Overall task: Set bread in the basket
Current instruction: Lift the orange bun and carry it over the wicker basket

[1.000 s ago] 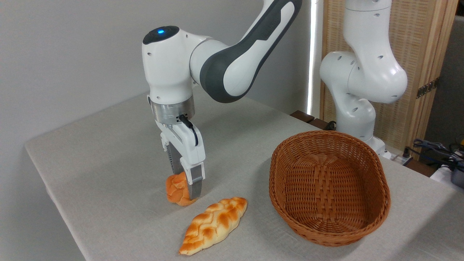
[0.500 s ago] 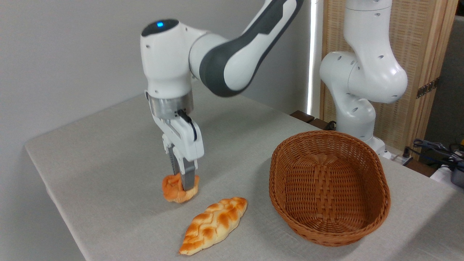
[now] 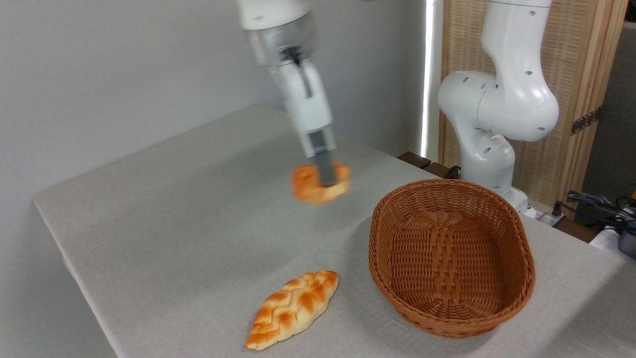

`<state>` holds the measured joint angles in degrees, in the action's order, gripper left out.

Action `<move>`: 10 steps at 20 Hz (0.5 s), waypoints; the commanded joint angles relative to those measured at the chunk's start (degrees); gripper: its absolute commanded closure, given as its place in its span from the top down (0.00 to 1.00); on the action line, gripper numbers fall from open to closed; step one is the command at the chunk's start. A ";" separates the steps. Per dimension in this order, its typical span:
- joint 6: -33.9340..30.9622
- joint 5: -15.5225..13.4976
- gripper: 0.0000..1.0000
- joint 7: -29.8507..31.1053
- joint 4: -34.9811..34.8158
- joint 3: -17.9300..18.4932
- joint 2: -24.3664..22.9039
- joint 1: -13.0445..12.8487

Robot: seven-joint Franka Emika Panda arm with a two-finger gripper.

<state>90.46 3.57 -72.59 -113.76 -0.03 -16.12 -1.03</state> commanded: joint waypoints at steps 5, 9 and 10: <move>-5.19 12.33 0.13 -22.74 -12.36 3.37 -9.46 -0.38; -6.78 12.52 0.17 -29.00 -16.39 6.53 -9.46 -0.47; -6.87 12.52 0.18 -29.45 -17.45 6.53 -9.46 -0.47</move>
<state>84.90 15.10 -98.24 -127.82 5.51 -25.14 -0.94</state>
